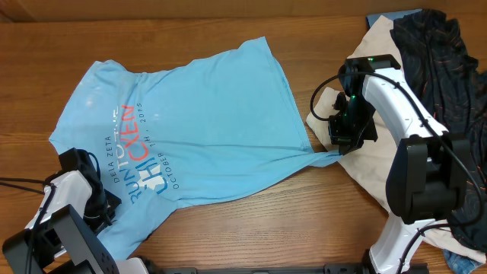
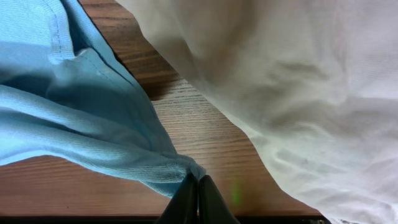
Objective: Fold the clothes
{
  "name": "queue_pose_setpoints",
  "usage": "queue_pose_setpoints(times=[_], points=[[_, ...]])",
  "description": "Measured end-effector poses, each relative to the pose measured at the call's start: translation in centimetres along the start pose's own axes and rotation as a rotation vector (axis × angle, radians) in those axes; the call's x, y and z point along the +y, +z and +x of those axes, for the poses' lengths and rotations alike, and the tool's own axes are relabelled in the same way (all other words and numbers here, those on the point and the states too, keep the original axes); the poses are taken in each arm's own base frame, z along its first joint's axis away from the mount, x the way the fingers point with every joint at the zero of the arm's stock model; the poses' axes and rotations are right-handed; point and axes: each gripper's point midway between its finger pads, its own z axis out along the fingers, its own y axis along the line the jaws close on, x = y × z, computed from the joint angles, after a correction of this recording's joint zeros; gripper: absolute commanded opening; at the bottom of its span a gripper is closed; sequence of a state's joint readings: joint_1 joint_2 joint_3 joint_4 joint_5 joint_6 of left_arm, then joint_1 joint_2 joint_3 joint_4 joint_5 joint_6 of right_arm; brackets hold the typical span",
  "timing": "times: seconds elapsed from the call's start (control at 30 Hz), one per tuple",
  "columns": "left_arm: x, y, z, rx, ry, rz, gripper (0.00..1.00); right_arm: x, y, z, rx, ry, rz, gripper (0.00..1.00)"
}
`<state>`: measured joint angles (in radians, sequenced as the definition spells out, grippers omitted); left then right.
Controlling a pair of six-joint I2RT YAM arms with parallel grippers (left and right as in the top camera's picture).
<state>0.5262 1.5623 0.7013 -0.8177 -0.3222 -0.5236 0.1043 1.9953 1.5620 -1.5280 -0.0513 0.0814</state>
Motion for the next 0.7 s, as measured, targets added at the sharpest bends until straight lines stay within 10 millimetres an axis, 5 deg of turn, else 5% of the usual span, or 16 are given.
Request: queue_pose_setpoints(times=[0.27, 0.5, 0.7], points=[[-0.8, -2.2, 0.8, 0.124, 0.060, 0.057, 0.04, 0.0, 0.0, 0.0, 0.000, 0.000, 0.001, 0.04], [-1.8, -9.7, -2.5, 0.014, 0.087, 0.228, 0.04, 0.2, -0.7, -0.8, -0.062, -0.005, -0.009, 0.04], [-0.2, -14.8, -2.5, -0.099, 0.107, 0.299, 0.04, 0.4, -4.4, -0.3, -0.218, -0.015, -0.034, 0.04]])
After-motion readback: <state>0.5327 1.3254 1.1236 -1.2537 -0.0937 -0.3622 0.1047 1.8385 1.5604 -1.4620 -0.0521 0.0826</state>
